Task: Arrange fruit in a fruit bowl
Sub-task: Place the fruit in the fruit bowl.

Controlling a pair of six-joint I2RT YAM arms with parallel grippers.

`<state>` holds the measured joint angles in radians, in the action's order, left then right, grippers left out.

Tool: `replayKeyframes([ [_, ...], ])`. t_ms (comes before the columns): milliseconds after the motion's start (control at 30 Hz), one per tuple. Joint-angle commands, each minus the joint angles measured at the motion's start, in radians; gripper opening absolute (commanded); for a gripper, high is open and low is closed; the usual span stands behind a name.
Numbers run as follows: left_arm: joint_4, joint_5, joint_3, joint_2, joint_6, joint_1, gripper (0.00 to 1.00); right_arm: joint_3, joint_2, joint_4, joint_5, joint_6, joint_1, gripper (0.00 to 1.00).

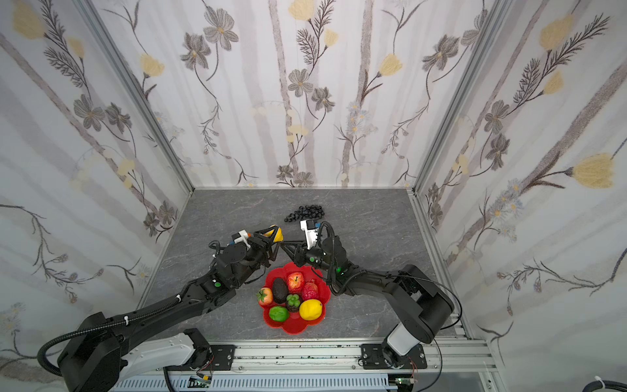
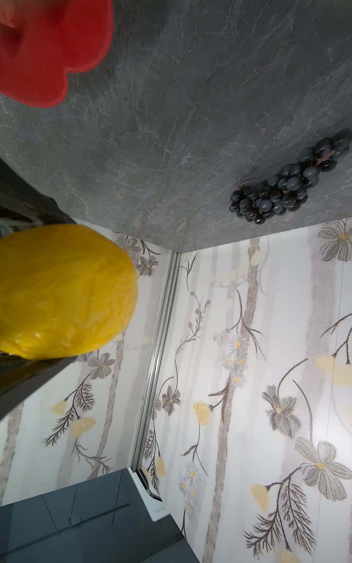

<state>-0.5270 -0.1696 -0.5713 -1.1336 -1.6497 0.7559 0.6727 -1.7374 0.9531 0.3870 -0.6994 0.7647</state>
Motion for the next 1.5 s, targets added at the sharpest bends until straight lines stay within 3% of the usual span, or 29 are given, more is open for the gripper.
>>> replayKeyframes([
  [0, -0.032, -0.002, -0.006, -0.003, -0.01, 0.002, 0.59, -0.003, -0.002, 0.052, -0.008, -0.008, 0.001, 0.19],
  [233, -0.022, -0.004, -0.008, -0.011, -0.013, 0.003, 0.61, -0.011, 0.01, 0.041, -0.028, 0.001, 0.001, 0.02],
  [467, 0.025, -0.022, -0.008, 0.007, 0.006, 0.004, 0.71, 0.003, 0.053, -0.077, -0.079, 0.046, 0.008, 0.0],
  [600, 0.098, -0.044, -0.013, 0.047, 0.062, 0.002, 0.78, 0.045, 0.108, -0.28, -0.135, 0.113, 0.008, 0.0],
  [767, 0.303, -0.091, -0.039, 0.175, 0.236, -0.034, 0.86, 0.133, 0.213, -0.659, -0.268, 0.266, 0.079, 0.0],
  [933, 0.554, -0.1, -0.077, 0.306, 0.464, -0.134, 0.88, 0.255, 0.253, -1.047, -0.358, 0.419, 0.131, 0.0],
  [1167, 0.777, -0.121, -0.077, 0.459, 0.76, -0.265, 0.89, 0.363, 0.285, -1.41, -0.423, 0.519, 0.222, 0.0],
  [1467, 0.865, -0.154, -0.046, 0.523, 1.014, -0.308, 0.9, 0.445, 0.318, -1.698, -0.457, 0.533, 0.36, 0.0],
])
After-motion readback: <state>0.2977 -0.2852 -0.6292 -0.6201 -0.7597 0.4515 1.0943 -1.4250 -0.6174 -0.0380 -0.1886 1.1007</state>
